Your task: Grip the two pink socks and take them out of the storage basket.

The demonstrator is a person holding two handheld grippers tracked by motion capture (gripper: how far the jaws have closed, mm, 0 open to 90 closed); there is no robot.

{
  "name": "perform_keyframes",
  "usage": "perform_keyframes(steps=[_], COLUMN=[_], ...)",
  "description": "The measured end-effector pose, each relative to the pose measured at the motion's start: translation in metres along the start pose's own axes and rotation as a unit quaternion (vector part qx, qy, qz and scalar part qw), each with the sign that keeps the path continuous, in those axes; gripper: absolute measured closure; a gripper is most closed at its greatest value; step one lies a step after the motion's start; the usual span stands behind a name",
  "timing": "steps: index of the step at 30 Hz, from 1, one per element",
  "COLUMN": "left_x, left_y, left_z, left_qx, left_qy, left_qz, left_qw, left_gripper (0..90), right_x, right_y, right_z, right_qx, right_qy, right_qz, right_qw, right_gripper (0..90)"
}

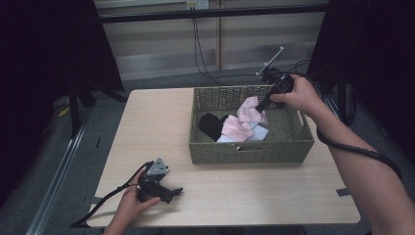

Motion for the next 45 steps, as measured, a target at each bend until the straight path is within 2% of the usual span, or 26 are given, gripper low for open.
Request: perform_keyframes(steps=[13,23,24,45], left_x=[0.0,0.0,0.0,0.0], left_y=[0.0,0.0,0.0,0.0], left_z=[0.0,0.0,0.0,0.0], left_qx=[0.0,0.0,0.0,0.0], left_qy=[0.0,0.0,0.0,0.0], left_qz=[0.0,0.0,0.0,0.0], left_qw=[1.0,1.0,1.0,1.0], left_gripper=[0.0,0.0,0.0,0.0], right_x=[0.019,0.028,0.029,0.048], right_y=[-0.021,-0.037,-0.042,-0.073], right_z=[-0.008,-0.015,-0.016,-0.031], right_qx=[0.021,0.039,0.045,0.078], right_qy=[0.007,0.008,0.01,0.021], right_qz=[0.011,0.021,0.027,0.05], right_qw=[0.9997,0.999,0.9986,0.9955], right_gripper=[87.2,87.3,87.3,87.2])
Point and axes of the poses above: each handheld gripper's, and its own axes: x roughly backward along the jaws, z roughly out of its top, y roughly to its right, the point moved 10 cm from there along -x, roughly forward along the jaws, and after that the axes turned 7 degrees about z, right-handed, at the moved point
